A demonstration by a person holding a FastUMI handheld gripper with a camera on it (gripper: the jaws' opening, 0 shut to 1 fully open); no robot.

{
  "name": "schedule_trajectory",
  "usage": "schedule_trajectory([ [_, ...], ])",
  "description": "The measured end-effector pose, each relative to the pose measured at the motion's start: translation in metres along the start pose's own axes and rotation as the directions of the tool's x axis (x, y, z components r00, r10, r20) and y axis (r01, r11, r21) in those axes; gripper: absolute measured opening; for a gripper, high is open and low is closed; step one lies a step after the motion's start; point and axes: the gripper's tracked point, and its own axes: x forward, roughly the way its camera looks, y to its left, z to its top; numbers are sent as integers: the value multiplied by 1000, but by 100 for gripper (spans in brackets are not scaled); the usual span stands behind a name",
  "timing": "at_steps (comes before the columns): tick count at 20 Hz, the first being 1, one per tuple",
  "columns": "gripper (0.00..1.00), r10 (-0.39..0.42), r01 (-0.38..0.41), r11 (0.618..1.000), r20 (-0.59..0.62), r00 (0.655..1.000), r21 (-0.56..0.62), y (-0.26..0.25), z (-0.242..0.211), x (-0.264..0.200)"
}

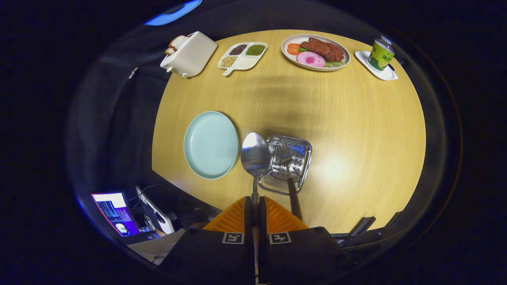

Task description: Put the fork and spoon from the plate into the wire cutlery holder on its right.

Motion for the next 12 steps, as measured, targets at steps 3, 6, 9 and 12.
schedule_trajectory([
  [3,8,3,-1,1000,-56,998,20,-7,-5,0],
  [6,8,-16,19,1000,-128,992,23,-16,-12,5],
  [9,8,-33,41,998,-164,986,48,-22,-11,12],
  [12,8,-54,66,996,-170,984,65,-27,-6,17],
])
